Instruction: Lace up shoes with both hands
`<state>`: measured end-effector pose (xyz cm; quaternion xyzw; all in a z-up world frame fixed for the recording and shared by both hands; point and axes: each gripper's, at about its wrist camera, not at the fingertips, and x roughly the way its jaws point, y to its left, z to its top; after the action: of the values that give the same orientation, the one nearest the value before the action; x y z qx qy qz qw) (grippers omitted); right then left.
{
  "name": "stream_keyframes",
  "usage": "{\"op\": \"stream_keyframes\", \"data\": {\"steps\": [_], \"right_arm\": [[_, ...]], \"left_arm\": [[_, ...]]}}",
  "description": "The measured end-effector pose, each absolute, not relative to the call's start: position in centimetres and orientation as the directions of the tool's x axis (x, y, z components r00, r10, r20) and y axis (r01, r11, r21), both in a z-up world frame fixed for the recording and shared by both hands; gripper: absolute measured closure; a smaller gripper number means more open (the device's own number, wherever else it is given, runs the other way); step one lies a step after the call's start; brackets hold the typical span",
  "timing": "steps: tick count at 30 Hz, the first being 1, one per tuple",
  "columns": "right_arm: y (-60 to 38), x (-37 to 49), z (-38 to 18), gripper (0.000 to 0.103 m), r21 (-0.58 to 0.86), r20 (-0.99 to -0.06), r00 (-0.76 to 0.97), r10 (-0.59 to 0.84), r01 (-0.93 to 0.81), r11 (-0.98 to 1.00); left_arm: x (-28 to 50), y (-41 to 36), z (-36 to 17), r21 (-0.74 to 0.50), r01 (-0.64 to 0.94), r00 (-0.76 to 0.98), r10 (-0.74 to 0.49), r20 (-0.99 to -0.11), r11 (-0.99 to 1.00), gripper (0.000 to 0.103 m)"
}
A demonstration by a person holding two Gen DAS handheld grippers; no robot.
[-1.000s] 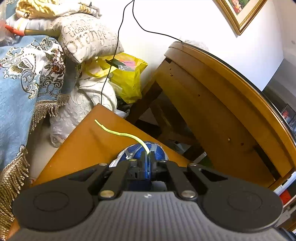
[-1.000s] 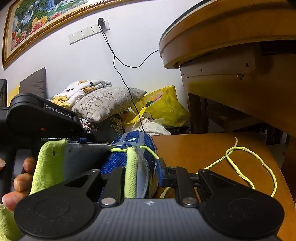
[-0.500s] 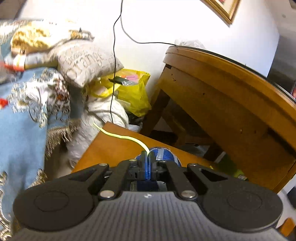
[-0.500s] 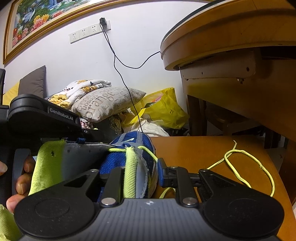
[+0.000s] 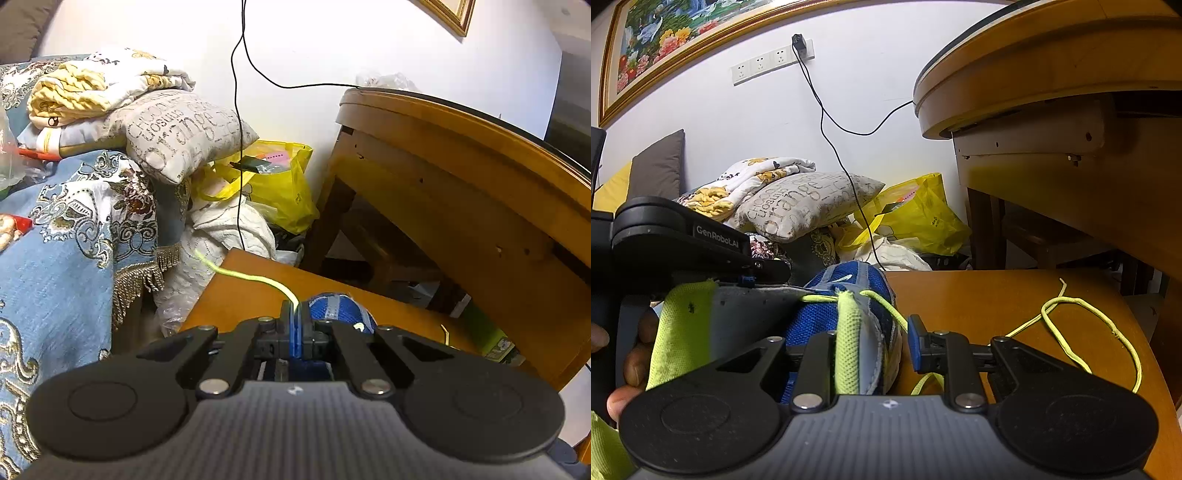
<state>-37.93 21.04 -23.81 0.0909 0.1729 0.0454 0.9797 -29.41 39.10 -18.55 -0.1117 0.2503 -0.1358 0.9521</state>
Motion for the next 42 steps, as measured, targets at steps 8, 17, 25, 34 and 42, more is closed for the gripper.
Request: {"op": "stream_keyframes", "data": {"steps": [8, 17, 25, 34, 42], "right_arm": [[21.2, -38.0, -23.9, 0.078, 0.195, -0.331, 0.936, 0.122, -0.059, 0.979], [21.1, -38.0, -23.9, 0.078, 0.199, -0.333, 0.935, 0.123, -0.058, 0.978], [20.7, -38.0, -23.9, 0.078, 0.206, -0.343, 0.934, 0.100, -0.029, 0.978], [20.6, -37.8, -24.0, 0.078, 0.205, -0.341, 0.935, 0.102, -0.032, 0.978], [20.7, -37.8, -24.0, 0.078, 0.201, -0.339, 0.935, 0.106, -0.038, 0.979]], "left_arm": [[-29.4, 39.2, -18.5, -0.265, 0.193, 0.842, -0.298, -0.451, 0.945, 0.100], [-29.4, 39.3, -18.5, -0.218, 0.148, 0.864, -0.234, -0.447, 0.965, 0.100], [-29.2, 41.5, -18.1, -0.148, 0.028, 0.897, -0.090, -0.434, 0.989, 0.102], [-27.4, 43.3, -20.1, -0.637, 0.203, 0.665, -0.582, -0.468, 0.744, 0.063], [-26.9, 43.8, -21.7, -0.761, 0.122, 0.667, -0.621, -0.413, 0.637, 0.053]]}}
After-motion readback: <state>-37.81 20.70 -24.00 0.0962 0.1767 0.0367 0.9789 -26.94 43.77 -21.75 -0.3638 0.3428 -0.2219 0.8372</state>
